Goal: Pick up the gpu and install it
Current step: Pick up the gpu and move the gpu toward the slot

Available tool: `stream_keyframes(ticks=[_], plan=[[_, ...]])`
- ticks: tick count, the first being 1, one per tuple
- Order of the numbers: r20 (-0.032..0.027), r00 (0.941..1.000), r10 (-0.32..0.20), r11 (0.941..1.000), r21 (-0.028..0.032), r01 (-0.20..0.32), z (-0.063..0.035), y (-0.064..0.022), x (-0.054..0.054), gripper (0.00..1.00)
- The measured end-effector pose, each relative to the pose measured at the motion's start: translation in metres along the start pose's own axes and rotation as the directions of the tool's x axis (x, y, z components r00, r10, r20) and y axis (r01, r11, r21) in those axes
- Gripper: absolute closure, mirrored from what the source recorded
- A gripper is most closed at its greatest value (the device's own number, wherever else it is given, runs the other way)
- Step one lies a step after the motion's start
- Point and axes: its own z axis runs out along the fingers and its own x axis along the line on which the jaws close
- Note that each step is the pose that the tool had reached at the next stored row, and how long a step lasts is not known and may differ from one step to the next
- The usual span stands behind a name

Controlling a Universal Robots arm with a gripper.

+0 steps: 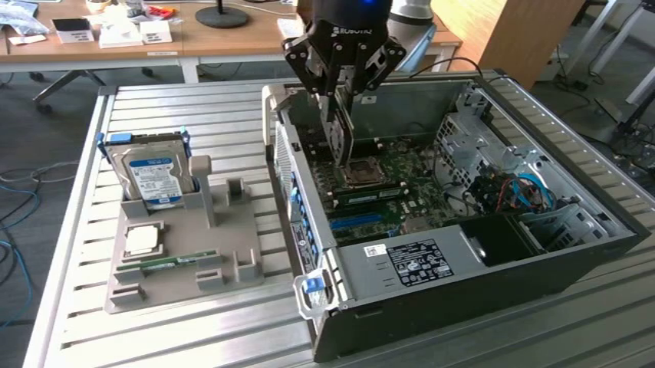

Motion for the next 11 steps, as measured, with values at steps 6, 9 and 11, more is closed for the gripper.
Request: stream_keyframes(ticks=[6, 9, 11], plan=[[0.0, 1.0, 0.0, 1.0, -0.0001, 0.0, 0.0004, 0.0015, -0.012, 0.73], [0.0, 1.0, 0.0, 1.0, 0.0, 0.0, 0.0005, 0.0024, -0.019, 0.73], [0.0, 1.0, 0.0, 1.0, 0.0, 0.0, 0.0007, 0.0029, -0.024, 0.73]])
